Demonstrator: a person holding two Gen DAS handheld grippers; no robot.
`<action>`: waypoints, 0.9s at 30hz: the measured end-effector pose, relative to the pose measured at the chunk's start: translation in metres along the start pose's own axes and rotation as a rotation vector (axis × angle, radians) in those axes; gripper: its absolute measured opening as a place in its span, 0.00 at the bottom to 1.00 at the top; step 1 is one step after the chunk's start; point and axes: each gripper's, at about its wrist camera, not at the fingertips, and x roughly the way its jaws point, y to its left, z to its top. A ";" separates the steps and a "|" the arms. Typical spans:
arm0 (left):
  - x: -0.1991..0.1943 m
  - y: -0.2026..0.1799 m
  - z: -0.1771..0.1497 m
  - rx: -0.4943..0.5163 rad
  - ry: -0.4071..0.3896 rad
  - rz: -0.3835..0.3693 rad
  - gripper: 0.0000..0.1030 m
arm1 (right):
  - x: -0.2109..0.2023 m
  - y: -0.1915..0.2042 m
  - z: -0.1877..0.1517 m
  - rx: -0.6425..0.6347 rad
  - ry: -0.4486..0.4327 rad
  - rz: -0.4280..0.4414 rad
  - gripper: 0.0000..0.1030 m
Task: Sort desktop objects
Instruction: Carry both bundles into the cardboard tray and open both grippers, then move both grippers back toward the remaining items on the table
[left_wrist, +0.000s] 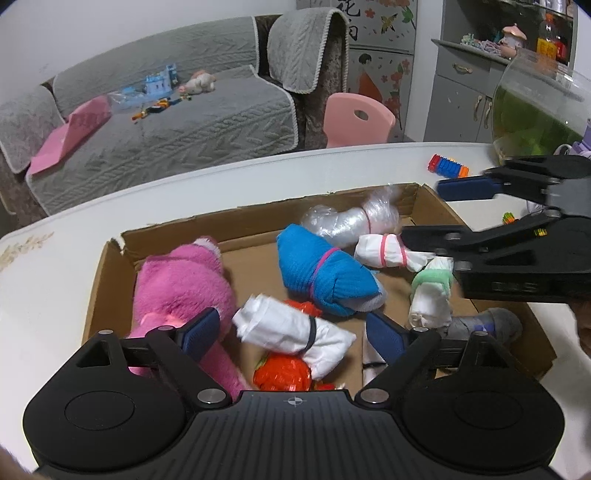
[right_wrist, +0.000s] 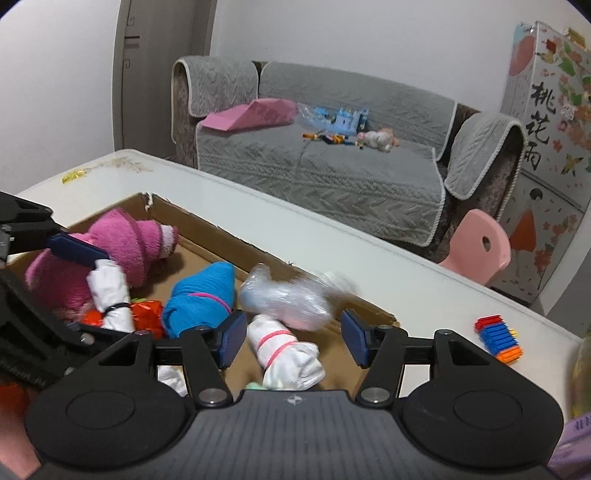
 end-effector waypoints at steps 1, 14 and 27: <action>-0.004 0.002 -0.001 -0.010 -0.003 -0.004 0.87 | -0.010 0.000 -0.002 0.001 -0.012 -0.003 0.54; -0.118 0.047 -0.096 -0.065 -0.119 0.024 0.97 | -0.123 0.057 -0.077 0.059 -0.119 0.103 0.77; -0.104 0.043 -0.124 -0.077 -0.043 0.013 0.98 | -0.082 0.079 -0.100 0.059 -0.030 0.086 0.76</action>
